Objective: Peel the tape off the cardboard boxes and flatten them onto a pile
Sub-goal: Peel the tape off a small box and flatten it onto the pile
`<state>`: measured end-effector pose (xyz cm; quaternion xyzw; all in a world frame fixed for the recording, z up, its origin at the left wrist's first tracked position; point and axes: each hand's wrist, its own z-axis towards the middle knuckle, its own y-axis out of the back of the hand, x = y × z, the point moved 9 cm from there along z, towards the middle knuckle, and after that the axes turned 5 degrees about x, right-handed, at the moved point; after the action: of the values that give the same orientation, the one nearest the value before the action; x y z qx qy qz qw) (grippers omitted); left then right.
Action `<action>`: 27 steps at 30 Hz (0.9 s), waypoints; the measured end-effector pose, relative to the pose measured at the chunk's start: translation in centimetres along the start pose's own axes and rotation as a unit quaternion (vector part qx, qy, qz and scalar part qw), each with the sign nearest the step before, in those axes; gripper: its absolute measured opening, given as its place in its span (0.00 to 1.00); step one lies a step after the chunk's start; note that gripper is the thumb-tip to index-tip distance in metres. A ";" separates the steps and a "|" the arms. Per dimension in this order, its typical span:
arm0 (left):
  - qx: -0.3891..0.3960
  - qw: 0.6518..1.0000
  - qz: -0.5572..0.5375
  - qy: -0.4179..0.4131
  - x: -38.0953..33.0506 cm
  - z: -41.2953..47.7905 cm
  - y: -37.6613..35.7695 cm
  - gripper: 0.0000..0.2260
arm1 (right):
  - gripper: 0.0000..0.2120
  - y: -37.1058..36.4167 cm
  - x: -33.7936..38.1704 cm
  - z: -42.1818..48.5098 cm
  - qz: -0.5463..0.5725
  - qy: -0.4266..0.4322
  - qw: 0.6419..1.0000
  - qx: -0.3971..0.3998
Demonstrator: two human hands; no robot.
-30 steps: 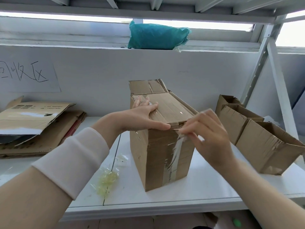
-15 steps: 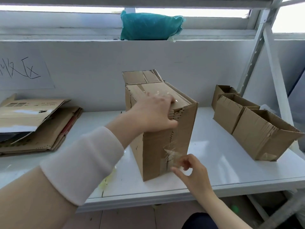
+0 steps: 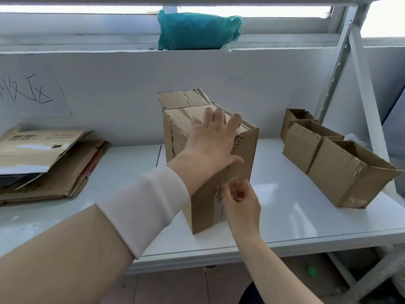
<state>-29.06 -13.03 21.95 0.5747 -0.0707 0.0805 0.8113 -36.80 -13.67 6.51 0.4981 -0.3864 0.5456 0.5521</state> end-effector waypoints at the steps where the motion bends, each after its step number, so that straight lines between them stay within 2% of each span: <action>1: 0.009 1.000 0.005 0.005 0.0 0.1 -0.3 0.32 | 0.05 0.2 -0.2 -0.2 0.004 -0.003 1.000 -0.002; 5: -0.009 0.999 -0.016 0.030 0.5 0.2 0.0 0.26 | 0.05 1.8 -4.2 -0.7 0.040 -0.101 0.994 -0.032; 7: -0.027 0.998 -0.027 0.044 1.0 0.1 0.4 0.24 | 0.01 2.4 -6.7 -1.0 0.052 -0.162 0.985 -0.038; 9: -0.039 0.997 -0.035 0.057 1.5 0.1 0.7 0.22 | 0.05 2.1 -7.8 -1.0 0.061 -0.189 0.980 -0.029; 17: -0.056 0.995 -0.035 0.075 3.9 0.1 0.7 0.18 | 0.10 -0.9 -3.9 -0.1 0.127 -0.137 0.982 0.021; 19: -0.067 0.993 -0.042 0.085 4.9 -0.3 0.9 0.17 | 0.13 -2.1 -2.9 -0.1 0.098 -0.120 0.987 0.039; 22: -0.083 0.990 -0.055 0.098 6.1 -0.8 1.2 0.17 | 0.25 -3.1 -2.6 0.6 0.005 -0.120 0.993 0.005; 24: -0.090 0.989 -0.057 0.107 6.7 -1.0 1.2 0.17 | 0.23 -3.4 -2.7 1.3 -0.032 -0.122 0.992 -0.026; 27: -0.108 0.984 -0.064 0.129 8.1 -1.3 1.3 0.16 | 0.09 -3.6 -2.7 2.1 -0.025 -0.113 0.992 -0.049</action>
<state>-21.42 -10.99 24.44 0.4716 0.0628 0.0937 0.8746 -33.28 -16.01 3.85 0.5383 -0.4603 0.4525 0.5419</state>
